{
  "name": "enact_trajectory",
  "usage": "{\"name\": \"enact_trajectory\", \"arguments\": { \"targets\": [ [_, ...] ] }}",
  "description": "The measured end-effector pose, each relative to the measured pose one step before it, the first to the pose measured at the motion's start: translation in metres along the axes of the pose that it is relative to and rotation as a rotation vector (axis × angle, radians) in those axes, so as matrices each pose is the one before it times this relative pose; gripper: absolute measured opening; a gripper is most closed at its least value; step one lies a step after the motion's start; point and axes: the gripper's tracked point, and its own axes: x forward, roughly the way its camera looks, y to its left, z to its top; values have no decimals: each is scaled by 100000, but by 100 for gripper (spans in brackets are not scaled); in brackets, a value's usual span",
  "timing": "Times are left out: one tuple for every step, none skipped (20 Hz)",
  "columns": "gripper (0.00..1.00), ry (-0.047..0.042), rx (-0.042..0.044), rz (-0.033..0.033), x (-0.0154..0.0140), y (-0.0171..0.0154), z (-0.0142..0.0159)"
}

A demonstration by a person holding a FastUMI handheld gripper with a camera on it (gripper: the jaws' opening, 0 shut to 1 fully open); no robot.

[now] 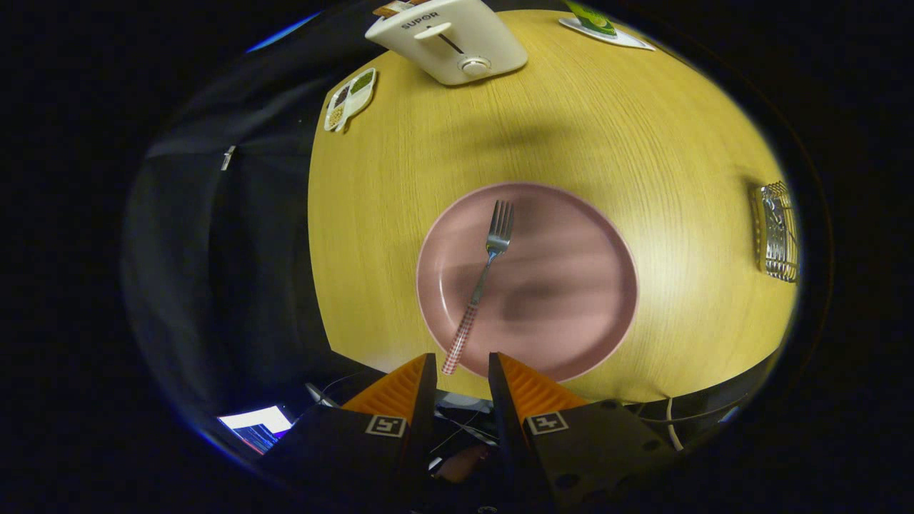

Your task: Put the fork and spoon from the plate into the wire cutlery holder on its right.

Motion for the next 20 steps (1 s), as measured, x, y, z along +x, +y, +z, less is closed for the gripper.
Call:
{"name": "enact_trajectory", "arguments": {
  "targets": [
    [46, 462, 691, -1679, 774, -190, -39],
    [46, 2, 1254, -949, 719, -16, -27],
    [46, 196, 1670, -263, 629, 146, 6],
    [46, -73, 1813, 194, 579, 196, 61],
    [46, 60, 1479, -196, 587, 268, 44],
    [46, 189, 733, -162, 537, 160, 126],
    [46, 376, 29, -527, 550, -42, -37],
    [46, 171, 476, -1309, 551, -228, 29],
    [46, 152, 1372, -1296, 533, -291, 59],
    [46, 408, 2200, -603, 608, -195, 23],
    [46, 324, 2506, 479, 482, 145, -69],
    [46, 867, 2148, 355, 380, -23, -106],
    [46, 917, 1726, 273, 363, -104, -93],
    [41, 760, 1408, -152, 312, -157, 32],
    [36, 442, 1133, 35, 121, -147, -38],
    [22, 645, 1099, -281, 5, -257, -120],
    [16, 1136, 407, 1609, 152, 139, -134],
    [13, 1699, -1280, 1386, -510, -20, -291],
    [10, 1495, -2099, 1034, -20, -98, -345],
    [10, 523, -1689, 1744, -351, -46, -213]
  ]
}}
